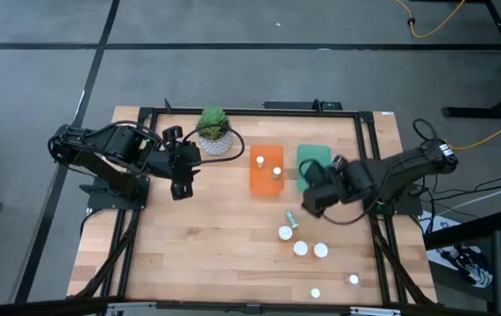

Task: Pick and place medicine bottles into bin by pill shape (circle, oval)
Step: Put the large orange bottle into the green bin

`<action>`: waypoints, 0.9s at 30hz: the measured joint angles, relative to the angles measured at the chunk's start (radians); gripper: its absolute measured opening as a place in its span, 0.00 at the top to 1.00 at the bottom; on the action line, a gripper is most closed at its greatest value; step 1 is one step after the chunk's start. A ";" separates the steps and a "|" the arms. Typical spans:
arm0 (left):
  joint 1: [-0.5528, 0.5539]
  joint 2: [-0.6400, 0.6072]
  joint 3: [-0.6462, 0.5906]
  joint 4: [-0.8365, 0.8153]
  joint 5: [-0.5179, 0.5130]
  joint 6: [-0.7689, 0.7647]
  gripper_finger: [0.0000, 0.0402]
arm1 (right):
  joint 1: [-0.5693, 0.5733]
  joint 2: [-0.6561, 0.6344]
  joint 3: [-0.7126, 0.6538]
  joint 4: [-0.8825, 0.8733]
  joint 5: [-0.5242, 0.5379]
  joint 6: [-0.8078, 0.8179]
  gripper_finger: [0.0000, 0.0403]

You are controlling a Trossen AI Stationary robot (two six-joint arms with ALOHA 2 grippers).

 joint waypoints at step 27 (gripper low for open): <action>0.000 0.000 0.000 0.036 0.000 -0.001 0.53 | -0.674 -0.047 -0.512 0.622 -0.212 -0.374 0.47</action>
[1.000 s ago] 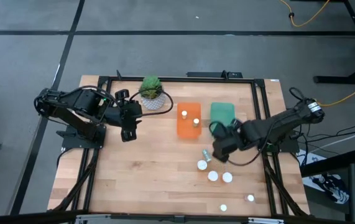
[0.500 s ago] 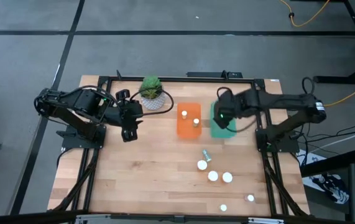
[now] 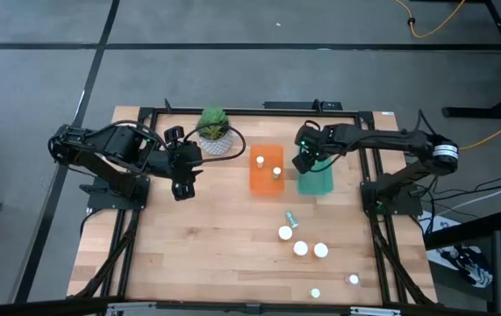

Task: Pick and place medicine bottles into bin by pill shape (circle, oval)
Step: Put the large orange bottle into the green bin

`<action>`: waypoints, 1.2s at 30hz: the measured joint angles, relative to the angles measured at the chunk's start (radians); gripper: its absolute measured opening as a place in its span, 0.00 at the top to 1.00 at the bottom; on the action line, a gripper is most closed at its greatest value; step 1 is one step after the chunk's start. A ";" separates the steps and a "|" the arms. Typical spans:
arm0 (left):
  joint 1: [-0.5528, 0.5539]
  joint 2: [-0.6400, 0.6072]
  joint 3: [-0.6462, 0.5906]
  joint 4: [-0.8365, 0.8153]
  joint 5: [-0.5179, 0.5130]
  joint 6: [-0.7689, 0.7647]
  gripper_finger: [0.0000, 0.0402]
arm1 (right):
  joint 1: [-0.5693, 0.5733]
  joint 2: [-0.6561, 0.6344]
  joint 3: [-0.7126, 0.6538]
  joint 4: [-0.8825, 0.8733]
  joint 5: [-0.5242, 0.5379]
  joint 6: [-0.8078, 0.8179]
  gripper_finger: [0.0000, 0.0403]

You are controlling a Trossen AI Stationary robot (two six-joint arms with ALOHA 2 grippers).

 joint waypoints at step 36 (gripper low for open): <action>0.000 0.000 0.000 0.032 0.000 -0.001 0.53 | -0.048 0.000 0.164 -0.132 -0.100 -0.018 0.38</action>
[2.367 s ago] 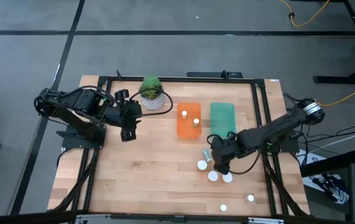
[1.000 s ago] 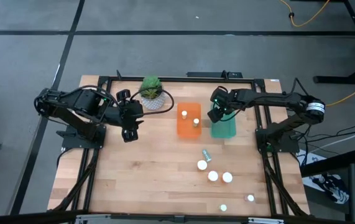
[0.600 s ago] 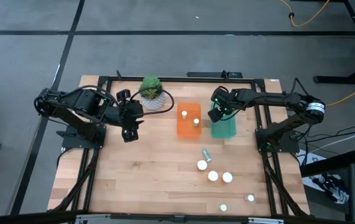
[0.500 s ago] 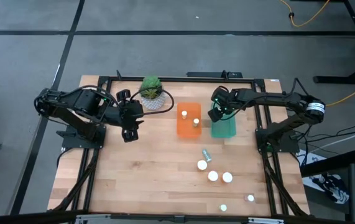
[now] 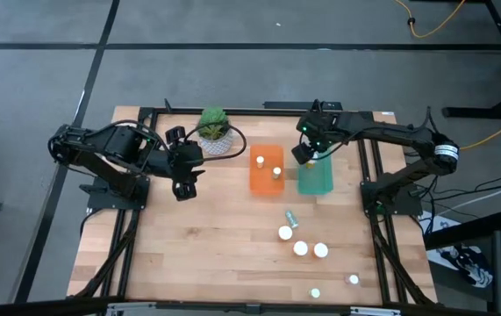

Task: Pick and place medicine bottles into bin by pill shape (circle, oval)
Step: Put the large orange bottle into the green bin

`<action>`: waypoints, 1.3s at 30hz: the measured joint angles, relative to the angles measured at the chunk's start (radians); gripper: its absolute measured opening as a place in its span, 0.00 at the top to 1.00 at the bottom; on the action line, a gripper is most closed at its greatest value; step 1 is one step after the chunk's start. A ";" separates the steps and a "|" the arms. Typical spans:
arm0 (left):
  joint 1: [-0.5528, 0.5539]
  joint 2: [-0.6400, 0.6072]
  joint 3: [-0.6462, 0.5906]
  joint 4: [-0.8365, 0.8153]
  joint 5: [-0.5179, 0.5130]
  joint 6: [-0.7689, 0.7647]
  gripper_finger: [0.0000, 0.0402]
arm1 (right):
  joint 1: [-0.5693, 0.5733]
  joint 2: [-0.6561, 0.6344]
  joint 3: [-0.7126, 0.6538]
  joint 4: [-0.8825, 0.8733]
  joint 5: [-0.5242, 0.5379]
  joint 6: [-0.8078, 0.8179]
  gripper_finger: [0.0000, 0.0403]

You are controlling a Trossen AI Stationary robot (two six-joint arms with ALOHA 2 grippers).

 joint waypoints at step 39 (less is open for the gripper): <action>0.000 0.003 0.000 0.043 0.000 -0.228 0.53 | 1.117 0.000 0.283 -0.330 -0.017 0.860 0.38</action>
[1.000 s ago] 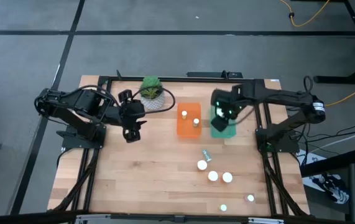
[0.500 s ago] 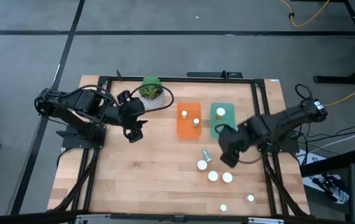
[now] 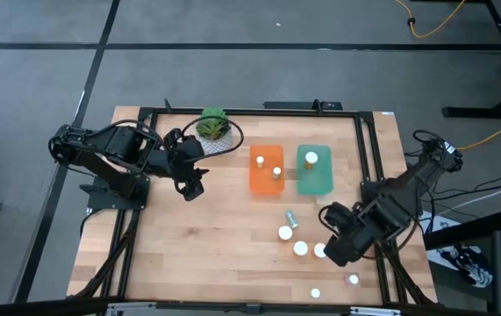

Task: Pick and place medicine bottles into bin by pill shape (circle, oval)
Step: Put the large orange bottle into the green bin

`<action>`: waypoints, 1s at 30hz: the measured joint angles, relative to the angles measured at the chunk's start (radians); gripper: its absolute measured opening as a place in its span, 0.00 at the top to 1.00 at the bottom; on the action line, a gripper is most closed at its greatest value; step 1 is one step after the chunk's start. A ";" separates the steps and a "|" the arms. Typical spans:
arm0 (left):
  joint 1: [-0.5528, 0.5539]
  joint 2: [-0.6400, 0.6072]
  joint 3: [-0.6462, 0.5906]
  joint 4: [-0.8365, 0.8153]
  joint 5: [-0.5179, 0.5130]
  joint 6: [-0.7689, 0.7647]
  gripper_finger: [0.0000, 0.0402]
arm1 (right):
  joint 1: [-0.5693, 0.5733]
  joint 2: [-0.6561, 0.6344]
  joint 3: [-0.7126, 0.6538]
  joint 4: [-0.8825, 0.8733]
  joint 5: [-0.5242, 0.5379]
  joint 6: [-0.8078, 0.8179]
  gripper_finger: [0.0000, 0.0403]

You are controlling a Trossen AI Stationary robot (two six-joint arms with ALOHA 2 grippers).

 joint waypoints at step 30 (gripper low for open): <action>0.000 0.000 0.000 0.000 -0.008 -0.002 0.53 | 0.066 0.010 -0.231 0.258 -0.035 0.052 0.30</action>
